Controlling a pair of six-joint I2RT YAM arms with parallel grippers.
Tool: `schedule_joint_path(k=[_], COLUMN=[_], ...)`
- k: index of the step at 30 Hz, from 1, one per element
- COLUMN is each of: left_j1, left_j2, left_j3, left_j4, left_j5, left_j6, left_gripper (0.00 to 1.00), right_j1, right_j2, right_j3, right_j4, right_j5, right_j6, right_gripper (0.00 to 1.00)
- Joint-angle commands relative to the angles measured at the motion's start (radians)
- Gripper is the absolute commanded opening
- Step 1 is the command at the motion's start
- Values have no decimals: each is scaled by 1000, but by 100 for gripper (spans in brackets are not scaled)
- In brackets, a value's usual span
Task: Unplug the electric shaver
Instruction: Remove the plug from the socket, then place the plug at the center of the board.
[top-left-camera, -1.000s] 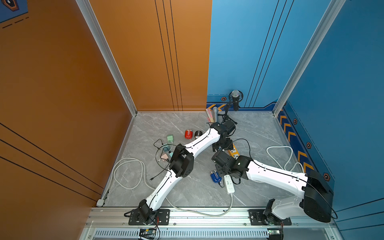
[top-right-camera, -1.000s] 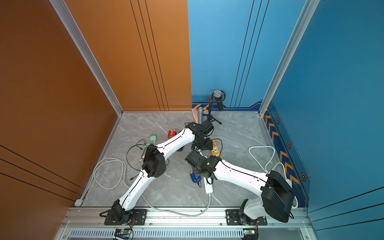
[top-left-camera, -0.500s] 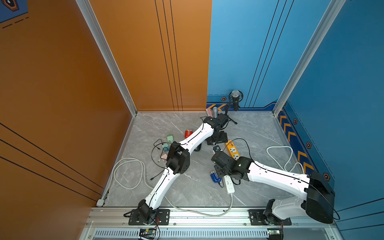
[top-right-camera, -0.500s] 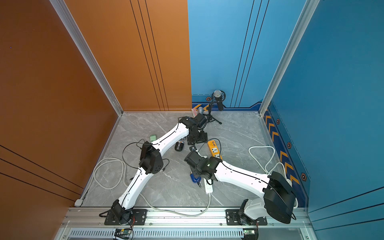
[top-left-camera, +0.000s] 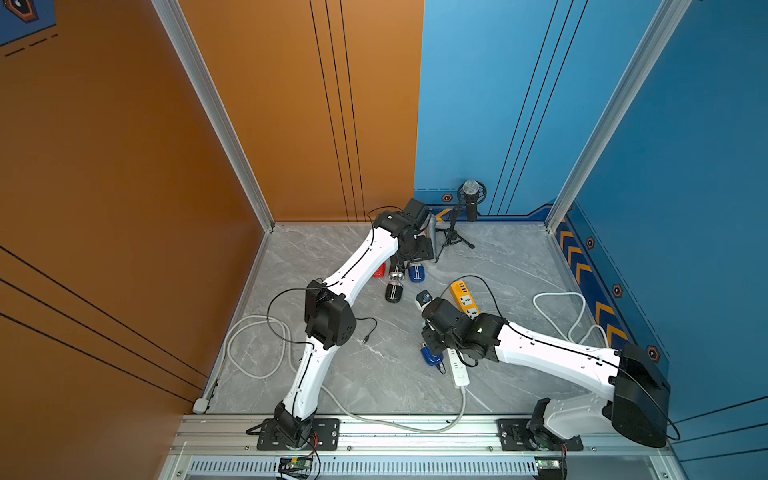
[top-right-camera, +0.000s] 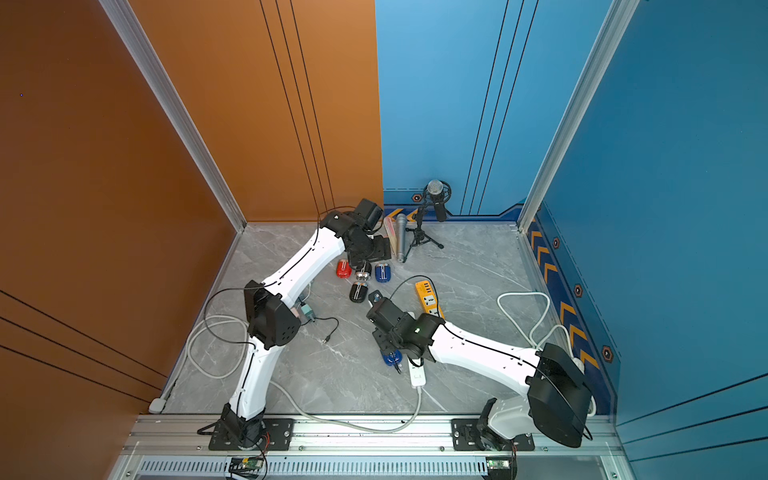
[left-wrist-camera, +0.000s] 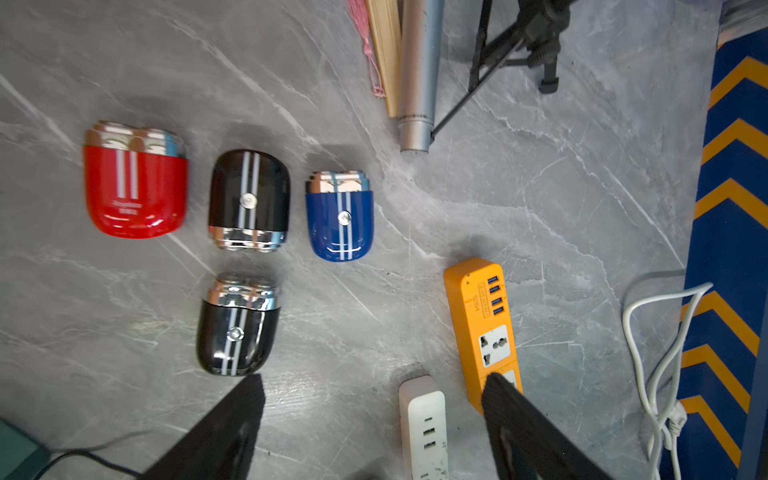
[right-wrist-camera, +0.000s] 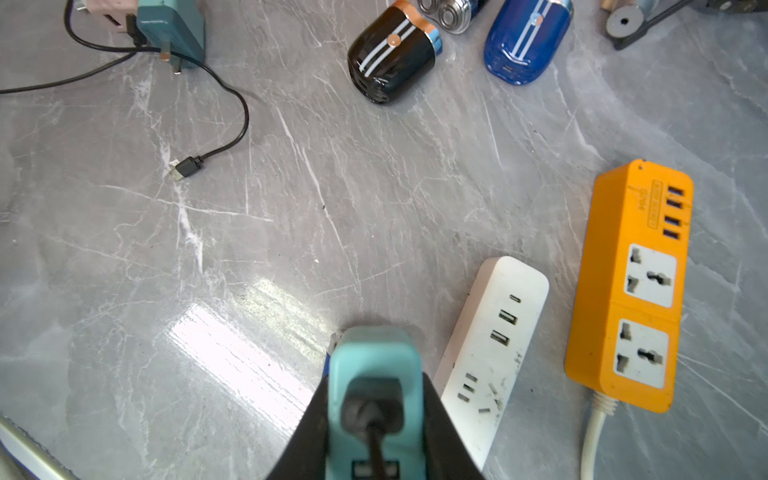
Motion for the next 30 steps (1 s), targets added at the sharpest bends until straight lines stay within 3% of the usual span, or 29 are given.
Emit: schedule_joint_path(k=[1, 4, 6, 20, 30], left_j1=[46, 88, 116, 238, 276], left_j2=[-60, -124, -169, -485, -586], left_j3=[-67, -151, -222, -658, -820], left_j4=[-20, -20, -18, 56, 97], left_j5=[-36, -49, -61, -133, -114], left_j6=[46, 72, 74, 69, 56], left_gripper=[85, 85, 91, 94, 94], right_j1=[3, 16, 18, 66, 126], right_j2=[44, 110, 163, 452, 539], right_j3=[28, 70, 108, 341, 394], right_j4=[28, 30, 30, 33, 22], right_j5=[-48, -60, -74, -222, -89], right_j6=[-67, -104, -123, -195, -203], right_gripper=[12, 12, 12, 13, 23])
